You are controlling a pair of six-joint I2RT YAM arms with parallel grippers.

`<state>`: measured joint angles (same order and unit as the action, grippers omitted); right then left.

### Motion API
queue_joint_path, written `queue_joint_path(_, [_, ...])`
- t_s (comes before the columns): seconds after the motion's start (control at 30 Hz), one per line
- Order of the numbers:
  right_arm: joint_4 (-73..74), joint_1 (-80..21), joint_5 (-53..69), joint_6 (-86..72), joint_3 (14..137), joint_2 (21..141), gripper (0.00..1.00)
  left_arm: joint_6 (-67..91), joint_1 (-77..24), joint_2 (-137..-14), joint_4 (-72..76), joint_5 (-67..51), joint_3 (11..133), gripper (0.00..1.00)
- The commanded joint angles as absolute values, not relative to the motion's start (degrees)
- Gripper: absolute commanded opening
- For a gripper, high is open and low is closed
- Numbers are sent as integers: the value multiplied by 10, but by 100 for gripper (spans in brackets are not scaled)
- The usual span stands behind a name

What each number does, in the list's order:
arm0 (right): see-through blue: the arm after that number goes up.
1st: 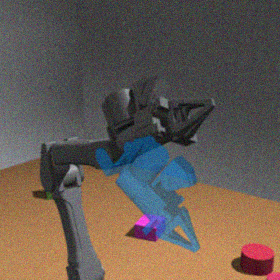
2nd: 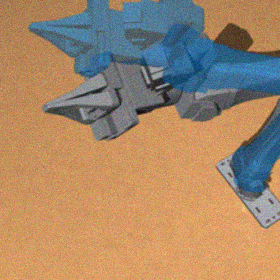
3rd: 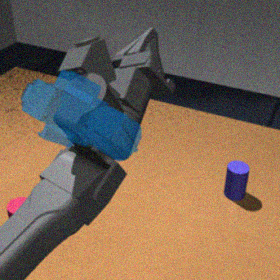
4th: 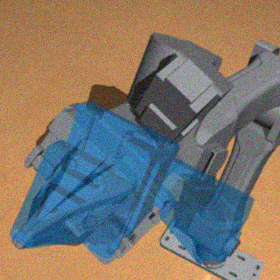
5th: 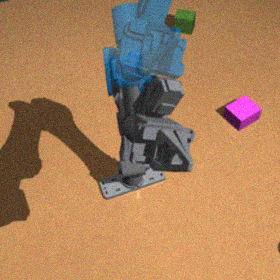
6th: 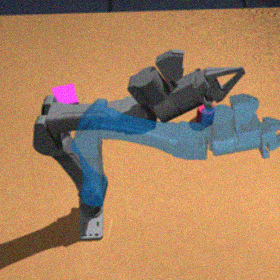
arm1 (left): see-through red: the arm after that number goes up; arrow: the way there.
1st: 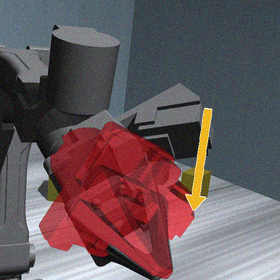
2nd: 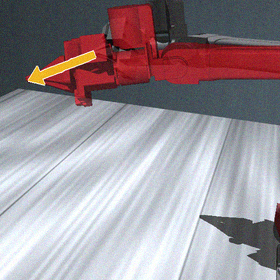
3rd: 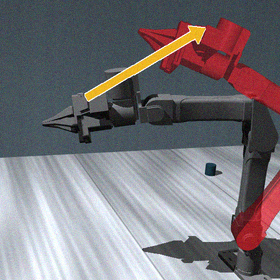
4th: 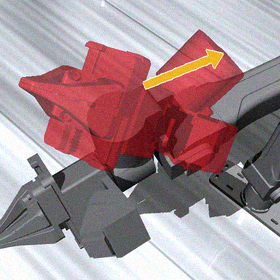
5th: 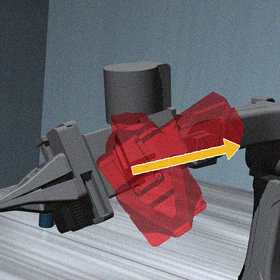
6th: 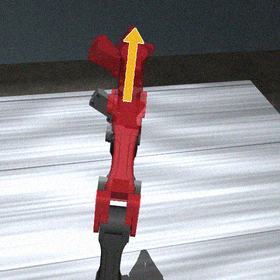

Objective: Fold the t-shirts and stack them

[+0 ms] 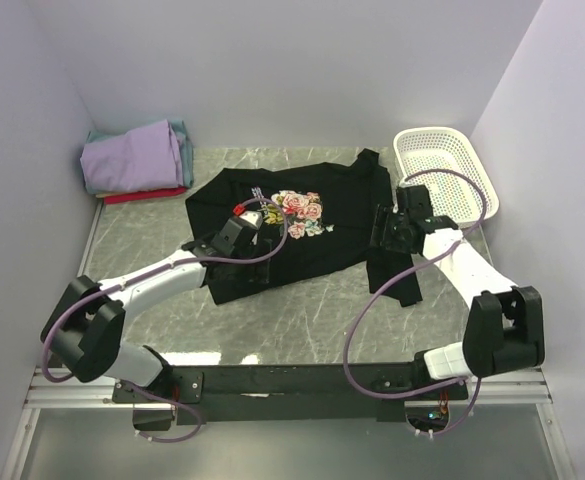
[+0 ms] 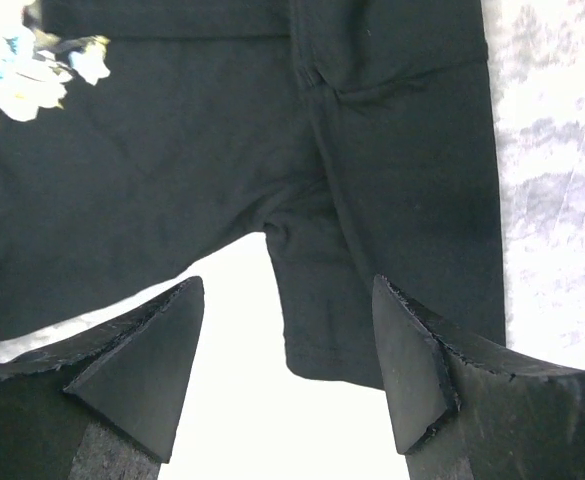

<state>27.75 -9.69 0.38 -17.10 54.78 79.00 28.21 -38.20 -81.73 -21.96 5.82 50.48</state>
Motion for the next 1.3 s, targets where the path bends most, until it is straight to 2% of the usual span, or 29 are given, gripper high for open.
queue_joint_path(0.0, [286, -94, -32, -172, 541, 810, 75, 303, -395, -810, -211, 88, 477, 87])
queue_joint_path(0.23, [287, -95, -71, -174, 548, 856, 75, 344, -409, -872, -252, 219, 498, 88])
queue_joint_path(0.43, [284, -95, -85, -178, 553, 895, 73, 349, -411, -913, -256, 226, 512, 87])
queue_joint_path(0.6, [285, -95, -81, -185, 558, 936, 67, 348, -416, -926, -267, 229, 512, 85])
queue_joint_path(0.7, [286, -93, -76, -185, 564, 960, 56, 341, -415, -927, -265, 208, 510, 75])
queue_joint_path(0.73, [287, -94, -76, -185, 566, 972, 47, 338, -416, -928, -267, 203, 512, 64])
queue_joint_path(0.8, [286, -94, -70, -187, 565, 979, 40, 336, -416, -927, -266, 187, 512, 46])
queue_joint_path(0.83, [281, -92, -67, -186, 564, 980, 30, 337, -416, -927, -269, 185, 513, 27])
queue_joint_path(0.93, [283, -96, -49, -184, 557, 964, 15, 333, -417, -929, -297, 191, 519, 1])
queue_joint_path(1.03, [283, -102, -15, -182, 548, 926, 11, 355, -417, -928, -373, 247, 539, 1])
queue_joint_path(1.17, [305, -135, 27, -183, 541, 875, 11, 384, -417, -912, -482, 311, 591, 1])
queue_joint_path(1.27, [329, -168, 59, -180, 542, 837, 10, 394, -417, -890, -560, 318, 634, 1])
